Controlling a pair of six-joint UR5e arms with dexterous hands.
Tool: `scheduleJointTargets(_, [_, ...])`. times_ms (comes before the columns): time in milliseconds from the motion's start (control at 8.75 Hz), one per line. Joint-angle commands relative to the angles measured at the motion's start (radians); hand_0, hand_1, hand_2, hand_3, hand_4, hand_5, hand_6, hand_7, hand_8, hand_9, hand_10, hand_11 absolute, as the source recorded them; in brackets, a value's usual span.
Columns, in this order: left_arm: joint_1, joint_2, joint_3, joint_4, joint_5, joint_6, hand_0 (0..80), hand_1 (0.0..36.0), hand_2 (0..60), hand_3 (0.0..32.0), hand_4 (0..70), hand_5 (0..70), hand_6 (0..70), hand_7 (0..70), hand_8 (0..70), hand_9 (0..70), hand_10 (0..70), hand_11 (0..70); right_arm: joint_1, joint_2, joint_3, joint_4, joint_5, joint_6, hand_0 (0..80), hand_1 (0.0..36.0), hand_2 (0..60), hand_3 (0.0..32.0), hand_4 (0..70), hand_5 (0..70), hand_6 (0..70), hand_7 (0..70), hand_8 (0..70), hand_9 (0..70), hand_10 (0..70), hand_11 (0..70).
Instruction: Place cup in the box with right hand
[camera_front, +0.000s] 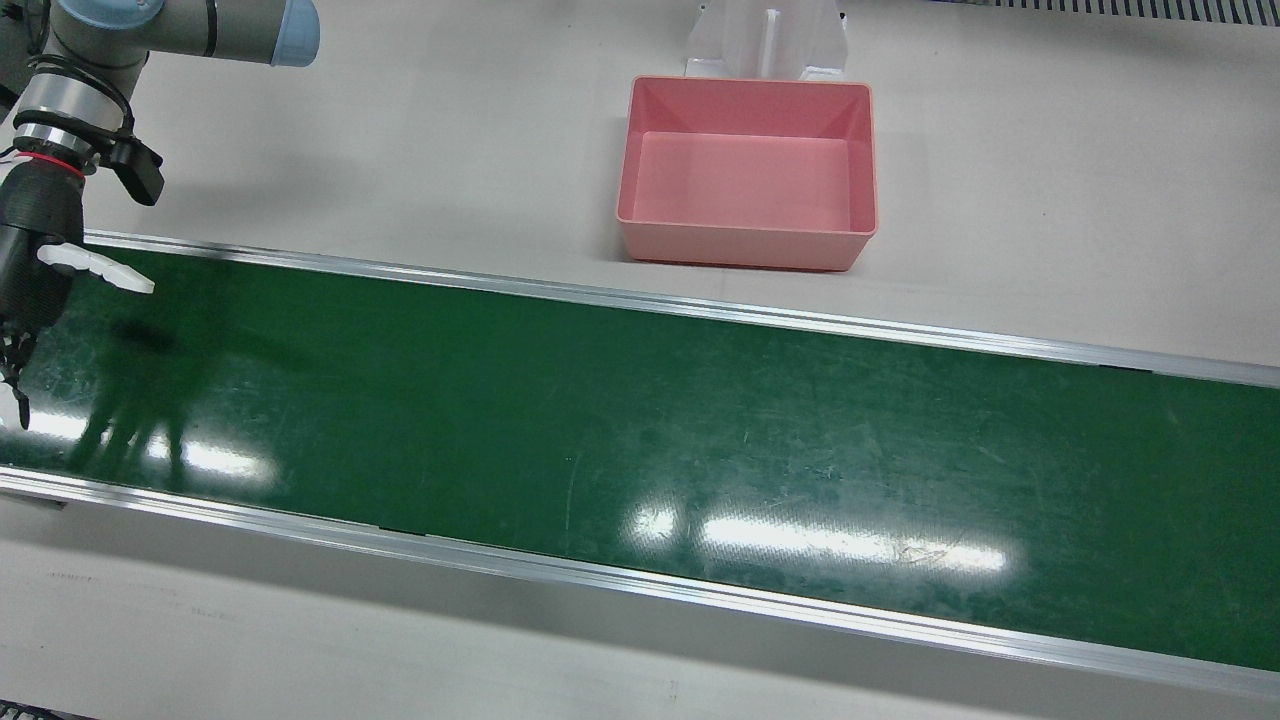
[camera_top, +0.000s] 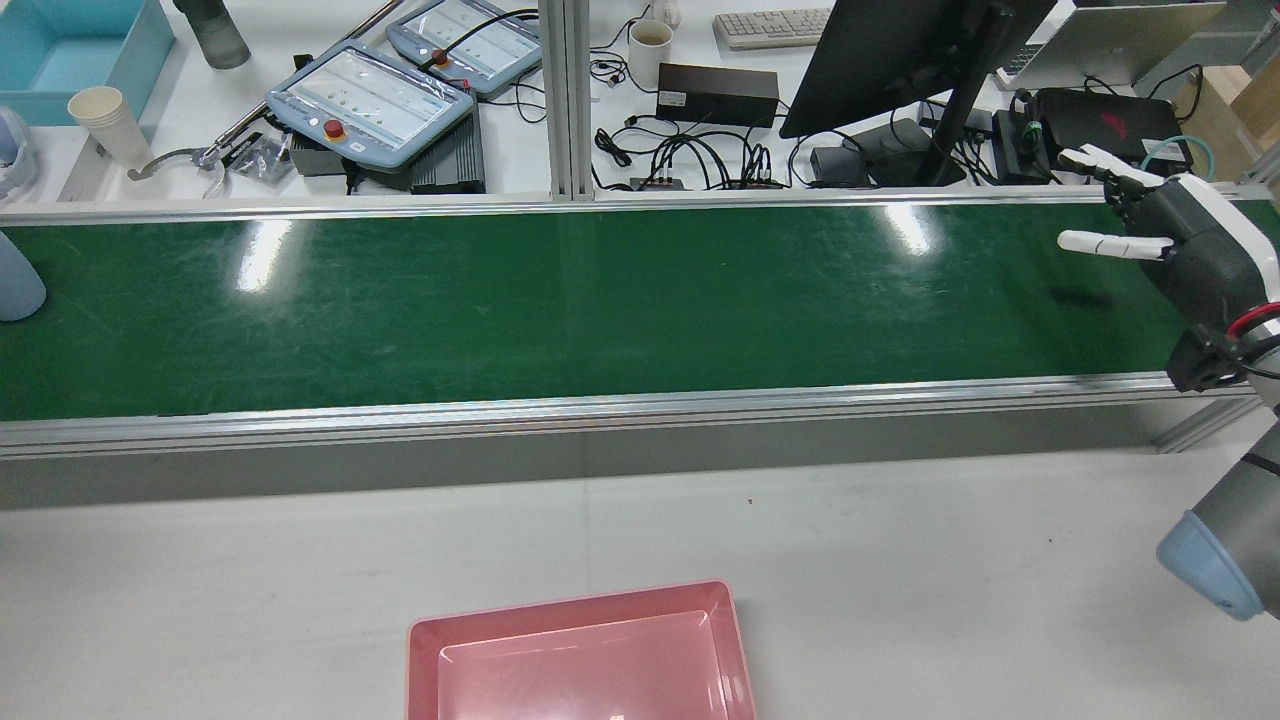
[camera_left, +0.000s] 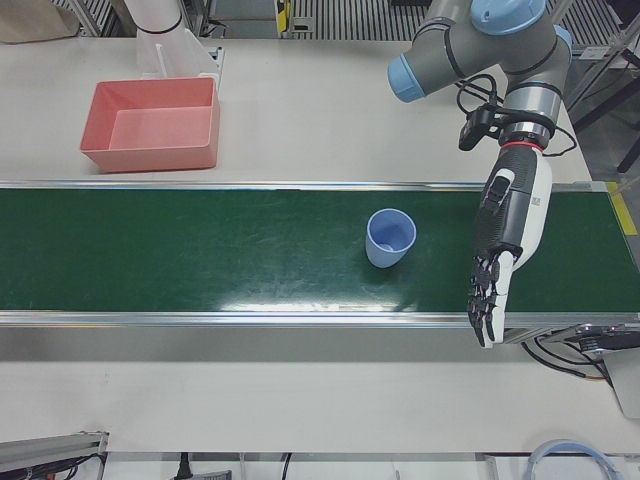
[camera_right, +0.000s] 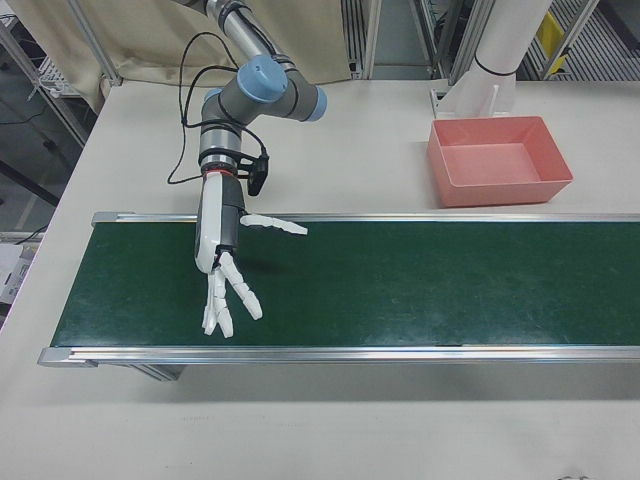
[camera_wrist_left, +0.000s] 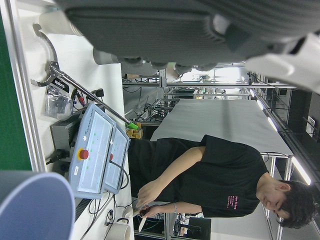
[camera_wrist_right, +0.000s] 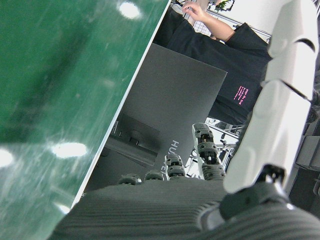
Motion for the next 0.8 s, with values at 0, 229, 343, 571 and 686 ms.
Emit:
scheduleJointTargets(0, [-0.001, 0.0, 0.0, 0.0, 0.0, 0.0, 0.0, 0.0, 0.0, 0.0, 0.0, 0.0, 0.0, 0.0, 0.0, 0.0, 0.0, 0.0, 0.01, 0.002, 0.007, 0.0, 0.001, 0.0, 47.7, 17.2, 10.2, 0.0, 0.0, 4.7, 3.8, 13.2, 0.2, 1.2, 0.0, 0.0])
scheduleJointTargets(229, [0.0, 0.0, 0.001, 0.0, 0.0, 0.0, 0.0, 0.0, 0.0, 0.0, 0.0, 0.0, 0.0, 0.0, 0.0, 0.0, 0.0, 0.0, 0.013, -0.001, 0.005, 0.0, 0.001, 0.0, 47.7, 17.2, 10.1, 0.0, 0.0, 4.7, 3.8, 13.3, 0.1, 1.2, 0.0, 0.0])
scheduleJointTargets(343, [0.0, 0.0, 0.0, 0.0, 0.0, 0.0, 0.0, 0.0, 0.0, 0.0, 0.0, 0.0, 0.0, 0.0, 0.0, 0.0, 0.0, 0.0, 0.016, -0.002, 0.008, 0.0, 0.001, 0.0, 47.6, 17.0, 10.0, 0.0, 0.0, 4.7, 3.8, 12.8, 0.2, 1.1, 0.0, 0.0])
scheduleJointTargets(571, [0.0, 0.0, 0.001, 0.0, 0.0, 0.0, 0.0, 0.0, 0.0, 0.0, 0.0, 0.0, 0.0, 0.0, 0.0, 0.0, 0.0, 0.0, 0.016, -0.01, -0.003, 0.0, 0.001, 0.0, 47.5, 16.8, 9.7, 0.0, 0.0, 4.7, 3.7, 12.5, 0.4, 1.1, 0.0, 0.0])
scheduleJointTargets(686, [0.0, 0.0, 0.001, 0.0, 0.0, 0.0, 0.0, 0.0, 0.0, 0.0, 0.0, 0.0, 0.0, 0.0, 0.0, 0.0, 0.0, 0.0, 0.017, -0.012, -0.003, 0.001, 0.001, 0.003, 47.0, 16.1, 9.7, 0.0, 0.0, 4.5, 3.6, 12.2, 0.4, 1.0, 0.0, 0.0])
